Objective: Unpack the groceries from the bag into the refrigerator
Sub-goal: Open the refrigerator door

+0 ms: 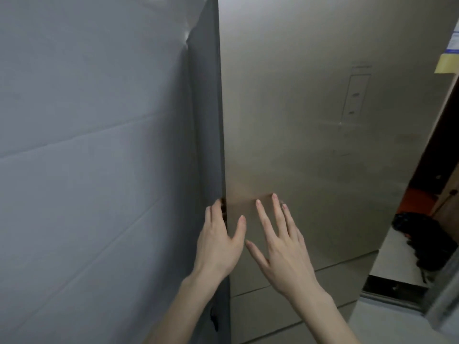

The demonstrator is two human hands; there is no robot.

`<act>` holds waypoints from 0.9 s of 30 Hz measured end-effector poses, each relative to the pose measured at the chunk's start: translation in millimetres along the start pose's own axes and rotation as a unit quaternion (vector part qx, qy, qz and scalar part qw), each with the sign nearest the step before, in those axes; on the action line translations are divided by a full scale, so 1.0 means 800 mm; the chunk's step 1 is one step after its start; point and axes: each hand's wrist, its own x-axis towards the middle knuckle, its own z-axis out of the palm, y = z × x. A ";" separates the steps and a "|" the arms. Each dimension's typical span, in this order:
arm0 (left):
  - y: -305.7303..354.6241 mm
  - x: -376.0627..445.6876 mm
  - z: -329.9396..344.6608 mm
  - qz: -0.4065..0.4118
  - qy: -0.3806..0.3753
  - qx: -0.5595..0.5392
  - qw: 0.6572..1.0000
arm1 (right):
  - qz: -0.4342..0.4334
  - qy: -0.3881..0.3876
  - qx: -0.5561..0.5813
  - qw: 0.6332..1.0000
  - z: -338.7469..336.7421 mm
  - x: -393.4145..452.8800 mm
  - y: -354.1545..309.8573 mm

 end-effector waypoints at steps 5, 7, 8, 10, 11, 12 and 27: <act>0.000 0.006 -0.016 0.000 -0.046 -0.007 0.999 | 0.011 -0.035 0.000 0.999 -0.015 -0.007 -0.019; -0.001 0.004 -0.023 0.013 -0.063 -0.004 0.998 | 0.020 -0.039 -0.005 0.999 -0.021 -0.015 -0.023; 0.000 0.000 -0.025 0.022 -0.069 -0.006 0.997 | 0.027 -0.038 -0.007 0.999 -0.024 -0.019 -0.025; 0.004 -0.009 -0.031 0.040 -0.075 -0.016 0.996 | 0.040 -0.032 -0.007 0.999 -0.029 -0.032 -0.028; 0.006 -0.015 -0.035 0.047 -0.079 -0.025 0.995 | 0.046 -0.028 -0.005 0.999 -0.033 -0.039 -0.029; 0.009 -0.021 -0.038 0.057 -0.083 -0.036 0.994 | 0.051 -0.023 -0.002 0.998 -0.036 -0.047 -0.030; 0.063 -0.120 -0.039 0.235 -0.110 -0.073 0.963 | 0.087 0.135 0.084 0.983 -0.109 -0.160 -0.038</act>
